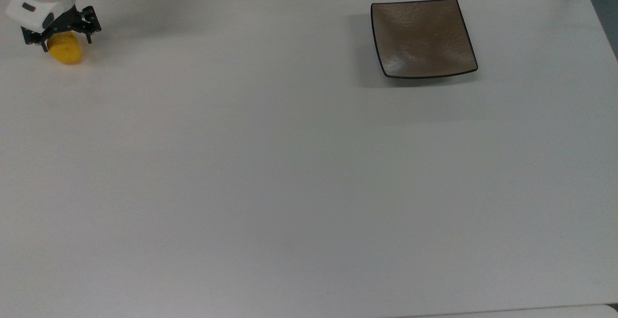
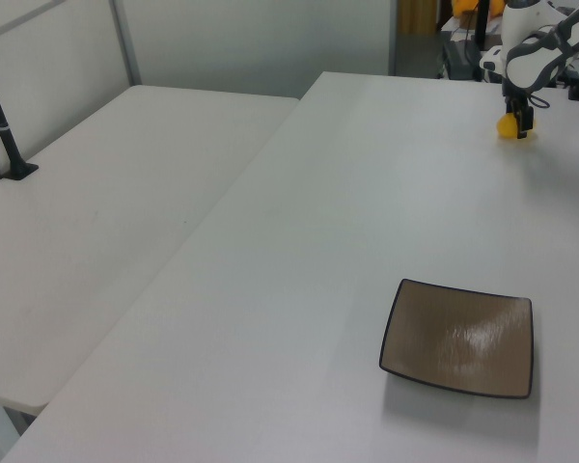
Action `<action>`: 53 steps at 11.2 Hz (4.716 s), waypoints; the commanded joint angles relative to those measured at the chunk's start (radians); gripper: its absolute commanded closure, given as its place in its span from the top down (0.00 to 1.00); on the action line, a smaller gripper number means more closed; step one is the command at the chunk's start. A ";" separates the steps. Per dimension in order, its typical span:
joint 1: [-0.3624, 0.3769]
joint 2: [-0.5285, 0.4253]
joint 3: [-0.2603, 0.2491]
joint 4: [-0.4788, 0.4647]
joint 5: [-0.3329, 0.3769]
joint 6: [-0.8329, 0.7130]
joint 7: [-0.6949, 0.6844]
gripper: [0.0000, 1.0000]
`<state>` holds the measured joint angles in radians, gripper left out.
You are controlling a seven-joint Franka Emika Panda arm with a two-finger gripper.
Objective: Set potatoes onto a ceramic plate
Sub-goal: 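Lower the gripper around the yellow potato and close it, then lift the held potato and carry it toward the brown plate, then lower the potato onto the plate and open the gripper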
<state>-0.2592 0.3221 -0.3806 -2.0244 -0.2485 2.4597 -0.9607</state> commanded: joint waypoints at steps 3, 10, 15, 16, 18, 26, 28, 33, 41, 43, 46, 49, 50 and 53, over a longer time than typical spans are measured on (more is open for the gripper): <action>0.006 -0.005 -0.014 -0.014 -0.034 0.032 -0.013 0.08; 0.023 -0.092 -0.011 0.010 -0.032 -0.112 0.000 0.00; 0.129 -0.280 0.002 0.046 -0.017 -0.372 0.106 0.00; 0.144 -0.310 0.023 0.056 -0.012 -0.417 0.134 0.00; 0.146 -0.342 0.086 0.120 0.079 -0.564 0.160 0.00; 0.260 -0.376 0.354 0.285 0.201 -0.915 0.528 0.00; 0.343 -0.376 0.361 0.290 0.242 -0.927 0.647 0.00; 0.475 -0.371 0.485 0.268 0.304 -0.915 0.968 0.00; 0.734 -0.261 0.528 0.158 0.333 -0.624 1.328 0.00; 0.778 -0.209 0.531 0.127 0.333 -0.512 1.402 0.00; 0.795 -0.128 0.555 0.110 0.324 -0.401 1.467 0.00; 0.808 -0.068 0.556 0.098 0.316 -0.326 1.473 0.00; 0.808 -0.051 0.556 0.098 0.316 -0.324 1.473 0.04; 0.807 -0.044 0.554 0.099 0.316 -0.332 1.473 0.99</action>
<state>0.5414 0.2856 0.1746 -1.9166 0.0680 2.1122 0.4905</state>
